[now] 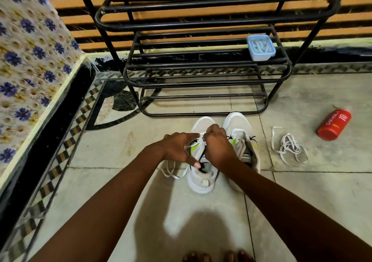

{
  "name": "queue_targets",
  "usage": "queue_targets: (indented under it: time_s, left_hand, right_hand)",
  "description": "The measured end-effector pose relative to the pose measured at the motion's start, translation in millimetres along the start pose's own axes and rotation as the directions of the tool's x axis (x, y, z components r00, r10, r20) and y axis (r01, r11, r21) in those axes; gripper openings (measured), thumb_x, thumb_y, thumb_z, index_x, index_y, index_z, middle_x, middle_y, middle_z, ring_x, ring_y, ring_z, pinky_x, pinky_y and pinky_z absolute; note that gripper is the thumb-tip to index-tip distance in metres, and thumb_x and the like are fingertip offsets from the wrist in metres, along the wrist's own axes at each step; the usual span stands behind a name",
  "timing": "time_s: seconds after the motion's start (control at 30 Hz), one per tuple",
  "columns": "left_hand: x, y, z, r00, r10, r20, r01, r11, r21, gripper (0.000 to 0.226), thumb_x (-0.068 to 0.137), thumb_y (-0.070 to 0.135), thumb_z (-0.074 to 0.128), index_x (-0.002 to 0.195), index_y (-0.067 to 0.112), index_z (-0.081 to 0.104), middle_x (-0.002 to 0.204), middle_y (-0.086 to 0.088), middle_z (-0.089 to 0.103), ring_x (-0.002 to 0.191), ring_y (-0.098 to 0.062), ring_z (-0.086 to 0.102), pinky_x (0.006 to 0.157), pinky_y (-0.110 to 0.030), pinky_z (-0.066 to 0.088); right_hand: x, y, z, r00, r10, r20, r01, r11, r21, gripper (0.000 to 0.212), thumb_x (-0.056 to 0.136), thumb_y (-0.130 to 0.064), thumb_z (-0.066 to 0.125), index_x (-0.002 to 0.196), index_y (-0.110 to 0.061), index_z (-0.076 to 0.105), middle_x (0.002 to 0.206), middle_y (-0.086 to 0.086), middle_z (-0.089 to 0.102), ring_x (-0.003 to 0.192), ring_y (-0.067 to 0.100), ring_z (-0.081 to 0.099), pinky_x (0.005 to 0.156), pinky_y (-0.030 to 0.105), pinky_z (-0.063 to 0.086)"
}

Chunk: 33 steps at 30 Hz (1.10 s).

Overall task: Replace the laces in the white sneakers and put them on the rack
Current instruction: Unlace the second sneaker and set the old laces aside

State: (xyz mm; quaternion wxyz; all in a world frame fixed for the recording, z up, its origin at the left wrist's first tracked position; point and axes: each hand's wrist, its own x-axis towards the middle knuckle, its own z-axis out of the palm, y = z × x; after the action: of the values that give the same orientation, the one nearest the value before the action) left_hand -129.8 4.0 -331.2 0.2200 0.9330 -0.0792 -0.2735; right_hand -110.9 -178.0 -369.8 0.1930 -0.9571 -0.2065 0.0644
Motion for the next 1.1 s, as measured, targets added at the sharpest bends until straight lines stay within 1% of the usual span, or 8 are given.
queue_targets:
  time_s: [0.2, 0.33, 0.47, 0.73, 0.87, 0.93, 1.03, 1.1]
  left_hand:
    - [3, 9, 0, 1.000, -0.026, -0.009, 0.027, 0.995, 0.099, 0.103, 0.055, 0.069, 0.089, 0.145, 0.035, 0.051, 0.135, 0.006, 0.064, 0.130, -0.024, 0.052, 0.105, -0.040, 0.046]
    - [8, 16, 7, 0.996, -0.085, 0.012, 0.081, 0.977, 0.199, 0.105, 0.047, 0.075, 0.083, 0.139, 0.036, 0.049, 0.130, 0.004, 0.063, 0.124, -0.024, 0.055, 0.098, -0.042, 0.051]
    - [7, 22, 4, 0.989, -0.143, 0.044, 0.139, 0.987, 0.085, 0.098, 0.046, 0.095, 0.069, 0.123, 0.037, 0.054, 0.122, 0.007, 0.065, 0.117, -0.024, 0.059, 0.096, -0.045, 0.051]
    - [2, 24, 15, 0.992, -0.097, -0.087, 0.109, 0.982, 0.154, 0.118, 0.045, 0.099, 0.067, 0.144, 0.040, 0.040, 0.136, 0.005, 0.063, 0.123, -0.027, 0.059, 0.084, -0.038, 0.045]
    - [4, 27, 12, 0.992, -0.107, -0.070, 0.118, 0.976, 0.183, 0.112, 0.044, 0.099, 0.067, 0.136, 0.041, 0.045, 0.125, 0.004, 0.065, 0.118, -0.025, 0.060, 0.080, -0.037, 0.043]
    - [5, 29, 11, 0.991, -0.125, -0.046, 0.131, 0.976, 0.175, 0.118, 0.043, 0.099, 0.067, 0.144, 0.043, 0.043, 0.132, 0.003, 0.063, 0.124, -0.025, 0.057, 0.087, -0.039, 0.046]
    - [7, 31, 8, 0.990, -0.136, -0.027, 0.138, 0.975, 0.172, 0.112, 0.042, 0.099, 0.069, 0.137, 0.044, 0.047, 0.128, 0.005, 0.064, 0.123, -0.024, 0.057, 0.084, -0.037, 0.044]
    - [9, 31, 8, 0.989, -0.146, -0.011, 0.145, 0.973, 0.182, 0.109, 0.042, 0.099, 0.069, 0.133, 0.042, 0.049, 0.126, 0.005, 0.064, 0.121, -0.024, 0.056, 0.081, -0.037, 0.042]
  right_hand:
    - [2, 3, 1, 0.997, 0.022, -0.071, -0.032, 0.990, -0.139, 0.025, 0.081, -0.008, 0.062, 0.105, -0.014, 0.064, 0.123, 0.007, 0.048, 0.113, 0.035, 0.043, 0.091, 0.044, 0.047]
    - [3, 8, 6, 0.992, 0.097, -0.080, -0.097, 0.995, -0.007, 0.024, 0.073, -0.002, 0.060, 0.094, -0.014, 0.061, 0.111, 0.008, 0.051, 0.104, 0.034, 0.049, 0.087, 0.044, 0.043]
    - [6, 8, 12, 0.982, 0.179, -0.068, -0.172, 0.981, 0.095, 0.025, 0.069, 0.000, 0.059, 0.088, -0.016, 0.061, 0.103, 0.009, 0.055, 0.105, 0.033, 0.052, 0.087, 0.039, 0.040]
    - [4, 14, 4, 0.988, 0.092, -0.124, -0.056, 0.961, 0.271, 0.024, 0.069, 0.008, 0.060, 0.079, -0.013, 0.067, 0.101, 0.010, 0.058, 0.101, 0.032, 0.055, 0.093, 0.043, 0.038]
    - [4, 19, 7, 0.986, 0.143, -0.086, -0.104, 0.929, 0.354, 0.021, 0.070, -0.011, 0.051, 0.068, -0.030, 0.060, 0.095, -0.007, 0.060, 0.099, 0.027, 0.055, 0.080, 0.031, 0.029]
    - [5, 19, 6, 0.974, 0.209, -0.087, -0.136, 0.845, 0.517, 0.022, 0.073, -0.012, 0.053, 0.064, -0.031, 0.060, 0.088, -0.009, 0.064, 0.095, 0.025, 0.061, 0.086, 0.028, 0.033]
    - [7, 17, -4, 0.935, 0.355, 0.009, -0.208, 0.529, 0.823, 0.033, 0.083, 0.009, 0.061, 0.065, -0.019, 0.065, 0.077, 0.000, 0.069, 0.079, 0.018, 0.067, 0.086, 0.036, 0.053]
    - [8, 19, -8, 0.942, 0.334, 0.040, -0.205, 0.475, 0.856, 0.032, 0.083, 0.013, 0.057, 0.066, -0.013, 0.062, 0.075, 0.005, 0.067, 0.076, 0.020, 0.064, 0.082, 0.036, 0.052]
